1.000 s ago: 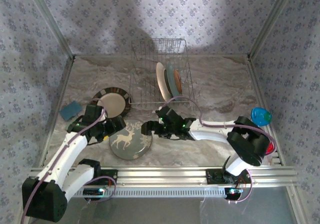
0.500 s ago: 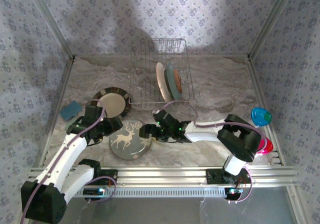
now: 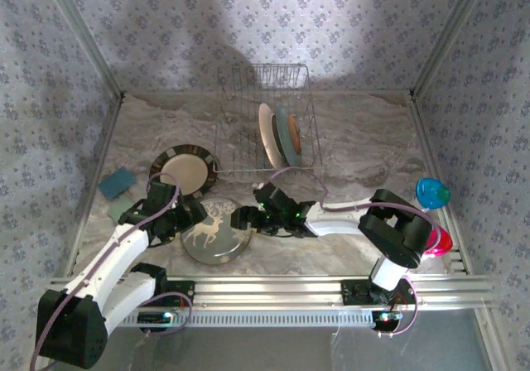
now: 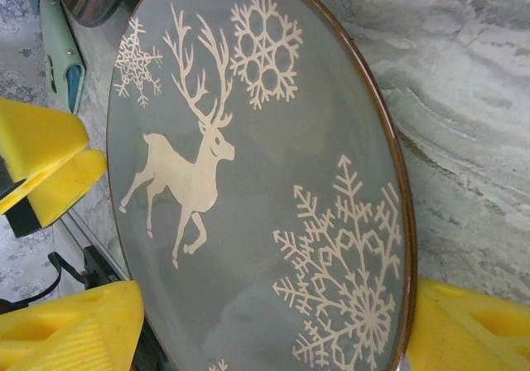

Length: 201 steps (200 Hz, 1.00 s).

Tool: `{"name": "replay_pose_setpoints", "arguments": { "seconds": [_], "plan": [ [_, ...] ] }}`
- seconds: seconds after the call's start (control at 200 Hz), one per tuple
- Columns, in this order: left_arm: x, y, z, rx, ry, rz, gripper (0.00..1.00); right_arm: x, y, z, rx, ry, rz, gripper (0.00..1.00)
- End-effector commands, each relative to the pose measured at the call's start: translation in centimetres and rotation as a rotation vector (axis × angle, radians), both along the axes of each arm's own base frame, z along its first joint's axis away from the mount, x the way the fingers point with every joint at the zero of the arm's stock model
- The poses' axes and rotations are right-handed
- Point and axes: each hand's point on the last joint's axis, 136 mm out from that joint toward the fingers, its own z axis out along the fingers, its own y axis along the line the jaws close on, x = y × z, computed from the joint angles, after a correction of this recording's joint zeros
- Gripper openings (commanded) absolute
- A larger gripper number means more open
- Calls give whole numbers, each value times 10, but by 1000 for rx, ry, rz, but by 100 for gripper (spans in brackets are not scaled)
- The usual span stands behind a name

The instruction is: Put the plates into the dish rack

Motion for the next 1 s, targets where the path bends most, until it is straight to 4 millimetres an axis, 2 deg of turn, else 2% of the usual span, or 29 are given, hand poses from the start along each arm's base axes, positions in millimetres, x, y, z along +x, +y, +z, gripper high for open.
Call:
{"name": "replay_pose_setpoints", "arguments": {
  "seconds": [0.0, 0.465, 0.81, 1.0],
  "plan": [
    [5, -7, 1, -37, -24, 4, 99, -4, 4, -4, 12, 6, 1, 80],
    [9, -18, -8, -103, -50, 17, 99, -1, 13, -7, 35, 0, -3, 65],
    [13, -33, -9, -101, -51, -14, 99, 3, 14, 3, 51, -29, 0, 54],
    [16, -41, -4, -77, -63, -47, 99, 3, 9, 10, 47, -44, 2, 40]
  ]
}}
